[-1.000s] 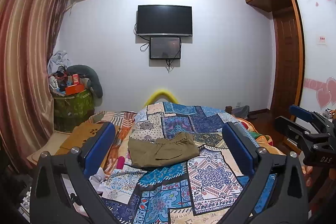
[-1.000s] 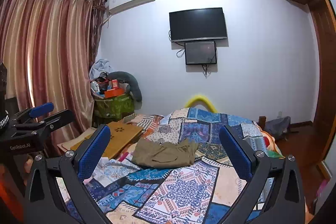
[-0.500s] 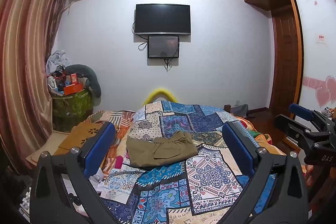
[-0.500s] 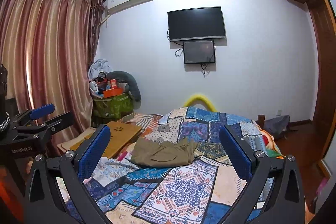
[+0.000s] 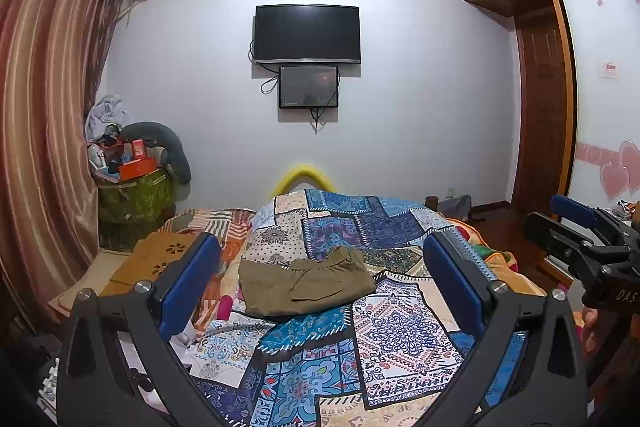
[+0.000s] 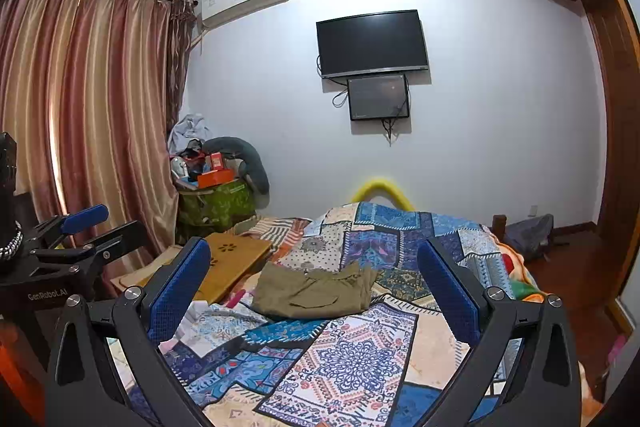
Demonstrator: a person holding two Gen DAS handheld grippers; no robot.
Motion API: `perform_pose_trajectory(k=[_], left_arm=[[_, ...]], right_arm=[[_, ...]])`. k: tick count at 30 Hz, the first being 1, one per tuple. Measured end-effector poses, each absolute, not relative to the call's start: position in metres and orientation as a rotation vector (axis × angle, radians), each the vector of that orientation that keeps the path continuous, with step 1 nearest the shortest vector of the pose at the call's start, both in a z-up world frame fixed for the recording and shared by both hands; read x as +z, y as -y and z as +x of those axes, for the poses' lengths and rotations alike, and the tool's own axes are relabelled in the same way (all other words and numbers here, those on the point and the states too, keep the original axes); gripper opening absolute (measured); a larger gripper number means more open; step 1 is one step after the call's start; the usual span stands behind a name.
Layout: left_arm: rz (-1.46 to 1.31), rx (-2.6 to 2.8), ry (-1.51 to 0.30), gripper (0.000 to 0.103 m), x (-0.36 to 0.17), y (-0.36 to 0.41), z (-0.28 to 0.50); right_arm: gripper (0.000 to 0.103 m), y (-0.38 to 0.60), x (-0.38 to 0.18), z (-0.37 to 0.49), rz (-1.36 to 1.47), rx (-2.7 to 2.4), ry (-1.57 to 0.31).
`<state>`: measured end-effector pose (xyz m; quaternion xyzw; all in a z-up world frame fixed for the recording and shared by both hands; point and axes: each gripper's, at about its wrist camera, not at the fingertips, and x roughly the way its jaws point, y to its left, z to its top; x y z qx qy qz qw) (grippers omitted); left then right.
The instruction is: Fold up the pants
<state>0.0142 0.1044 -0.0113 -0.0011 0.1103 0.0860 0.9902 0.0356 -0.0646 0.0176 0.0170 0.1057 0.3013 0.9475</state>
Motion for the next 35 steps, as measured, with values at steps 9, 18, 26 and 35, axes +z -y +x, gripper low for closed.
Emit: perform_pose_trajectory(k=[9, 18, 26, 35], left_arm=[[-0.009, 0.16, -0.231, 0.103, -0.0115, -0.1078, 0.0125], [-0.042, 0.137, -0.252, 0.103, -0.0128, -0.1124, 0.0153], [-0.033, 0.144, -0.244, 0.103, -0.0125, -0.1093, 0.0151], [-0.018, 0.145, -0.243, 0.103, -0.013, -0.107, 0.0162]], right_arm=[[0.103, 0.0655, 0.0159, 0.0378, 0.049, 0.613, -0.227], [0.103, 0.0653, 0.0145, 0.037, 0.051, 0.613, -0.229], [0.103, 0.0659, 0.0119, 0.0376, 0.056, 0.615, -0.234], [0.103, 0.0653, 0.012, 0.0378, 0.056, 0.614, -0.235]])
